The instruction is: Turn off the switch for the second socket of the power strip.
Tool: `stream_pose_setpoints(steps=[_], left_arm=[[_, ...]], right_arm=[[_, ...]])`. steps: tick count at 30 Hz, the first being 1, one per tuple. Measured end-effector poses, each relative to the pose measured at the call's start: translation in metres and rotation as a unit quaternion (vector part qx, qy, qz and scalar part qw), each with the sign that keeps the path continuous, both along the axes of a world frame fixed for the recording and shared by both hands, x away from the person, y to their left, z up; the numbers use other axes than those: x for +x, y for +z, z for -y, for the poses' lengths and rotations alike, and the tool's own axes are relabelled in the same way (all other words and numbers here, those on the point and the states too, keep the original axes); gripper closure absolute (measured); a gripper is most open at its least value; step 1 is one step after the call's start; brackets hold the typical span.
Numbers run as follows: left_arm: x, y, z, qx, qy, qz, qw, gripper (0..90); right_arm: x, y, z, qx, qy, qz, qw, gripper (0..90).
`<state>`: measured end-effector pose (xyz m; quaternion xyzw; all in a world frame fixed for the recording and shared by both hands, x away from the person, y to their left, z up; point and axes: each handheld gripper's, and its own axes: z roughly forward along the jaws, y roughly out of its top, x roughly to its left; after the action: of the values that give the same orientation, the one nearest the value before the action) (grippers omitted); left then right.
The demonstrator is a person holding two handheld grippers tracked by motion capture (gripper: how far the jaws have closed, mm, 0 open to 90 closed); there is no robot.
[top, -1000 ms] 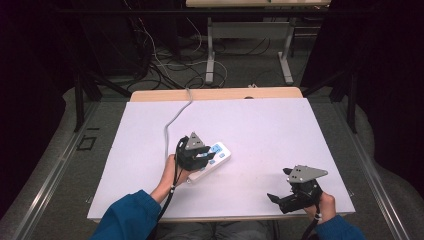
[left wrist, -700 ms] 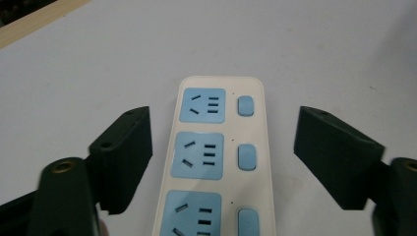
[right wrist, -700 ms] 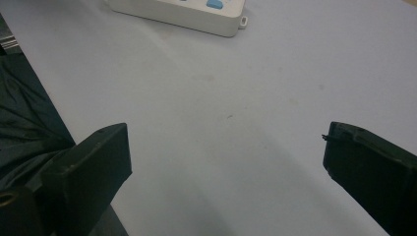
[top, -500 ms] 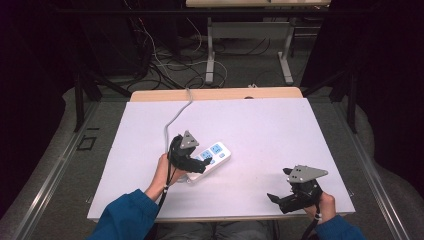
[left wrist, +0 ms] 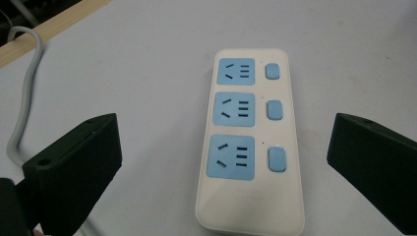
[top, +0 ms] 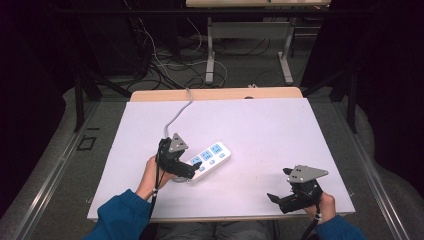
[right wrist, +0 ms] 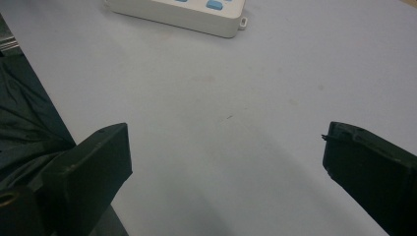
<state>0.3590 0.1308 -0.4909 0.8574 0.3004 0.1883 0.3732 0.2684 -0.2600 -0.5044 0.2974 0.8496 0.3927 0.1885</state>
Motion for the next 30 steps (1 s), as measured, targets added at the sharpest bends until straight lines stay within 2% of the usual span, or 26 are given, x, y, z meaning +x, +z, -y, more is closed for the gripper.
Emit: stream_pose_setpoints(steps=[7,12,16,30], left_arm=[[-0.011,0.002,-0.018,0.007,0.006,0.006,0.9999,0.4],[-0.018,0.004,-0.033,-0.002,0.021,0.003,0.9998,0.4],[-0.021,0.005,-0.045,0.004,0.028,0.006,0.9996,0.4],[-0.034,0.002,-0.068,0.004,0.046,0.002,0.9989,0.4]], right_arm=[[0.000,0.000,0.000,0.001,0.001,-0.002,1.0000,3.9],[0.000,0.000,0.000,0.000,0.001,-0.002,1.0000,4.0],[0.000,0.000,0.000,0.000,-0.001,-0.001,1.0000,4.1],[0.000,0.000,0.000,0.001,-0.001,0.000,1.0000,4.2]])
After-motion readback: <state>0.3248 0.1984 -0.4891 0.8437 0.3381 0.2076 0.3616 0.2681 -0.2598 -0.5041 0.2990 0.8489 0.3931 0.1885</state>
